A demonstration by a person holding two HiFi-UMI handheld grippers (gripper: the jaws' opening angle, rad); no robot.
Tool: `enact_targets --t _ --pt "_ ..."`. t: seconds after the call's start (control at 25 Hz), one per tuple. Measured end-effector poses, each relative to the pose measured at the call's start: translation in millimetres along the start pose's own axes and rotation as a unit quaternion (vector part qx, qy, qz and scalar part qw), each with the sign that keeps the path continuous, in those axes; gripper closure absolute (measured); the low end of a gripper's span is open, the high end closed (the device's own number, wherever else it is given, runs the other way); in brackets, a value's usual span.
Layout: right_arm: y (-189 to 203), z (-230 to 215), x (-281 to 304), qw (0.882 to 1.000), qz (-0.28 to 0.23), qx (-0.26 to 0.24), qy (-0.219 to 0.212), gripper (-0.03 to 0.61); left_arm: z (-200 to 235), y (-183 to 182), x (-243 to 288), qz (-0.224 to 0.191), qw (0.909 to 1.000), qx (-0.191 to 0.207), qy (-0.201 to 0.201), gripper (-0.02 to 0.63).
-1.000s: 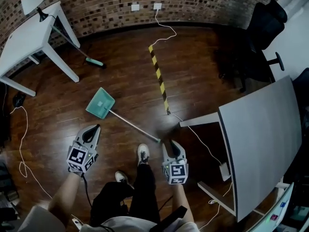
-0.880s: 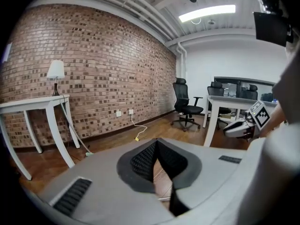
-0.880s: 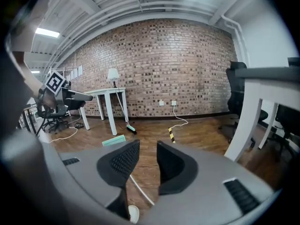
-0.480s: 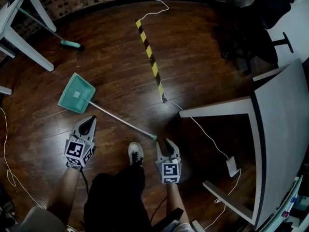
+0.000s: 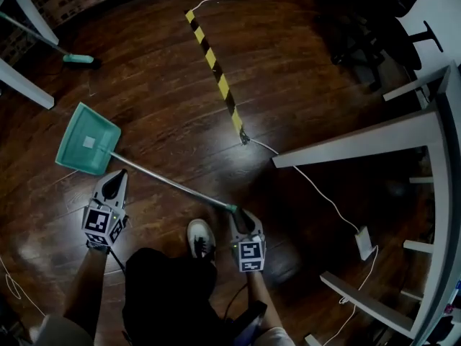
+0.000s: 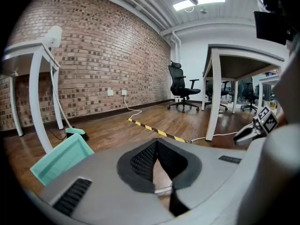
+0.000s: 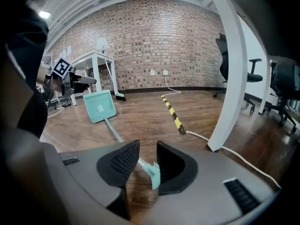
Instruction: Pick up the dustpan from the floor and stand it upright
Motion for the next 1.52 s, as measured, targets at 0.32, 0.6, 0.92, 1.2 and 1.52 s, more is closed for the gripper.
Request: enact_targets --t 0.32,0.6,0.92,1.2,1.52 --pt "65.6 -6.4 53.1 0.997 0.059 -0.045 0.011 0.443 -0.8 48.1 27.6 0.01 0.9999 -0.002 -0.004 0.62" --pt "72.8 -12.9 84.7 0.997 0.071 -0.033 0.027 0.44 7.1 63.0 30.8 0.021 0.9997 0.003 -0.007 0.621" --pt "62.1 -14.3 89.8 0.995 0.067 -0.033 0.059 0.453 13.9 76.4 33.9 0.022 0.9994 -0.02 -0.018 0.62" --pt "4.5 -22.7 50.8 0.995 -0.012 -0.042 0.091 0.456 13.5 70.0 28.9 0.002 0.999 -0.04 -0.02 0.62" --pt "-105.8 -46.9 -9.3 0.986 -0.093 -0.065 0.124 0.502 21.9 41.6 -12.9 -0.028 0.9956 -0.082 -0.036 0.621"
Point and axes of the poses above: the fingertips, and each gripper's own axes: x forward along the fingers, z to its left, y out of its underside, the point moved 8 cm from there along -x, backward along the fingers, and after that the axes turned 14 degrees about z, right-handed, at the moved point
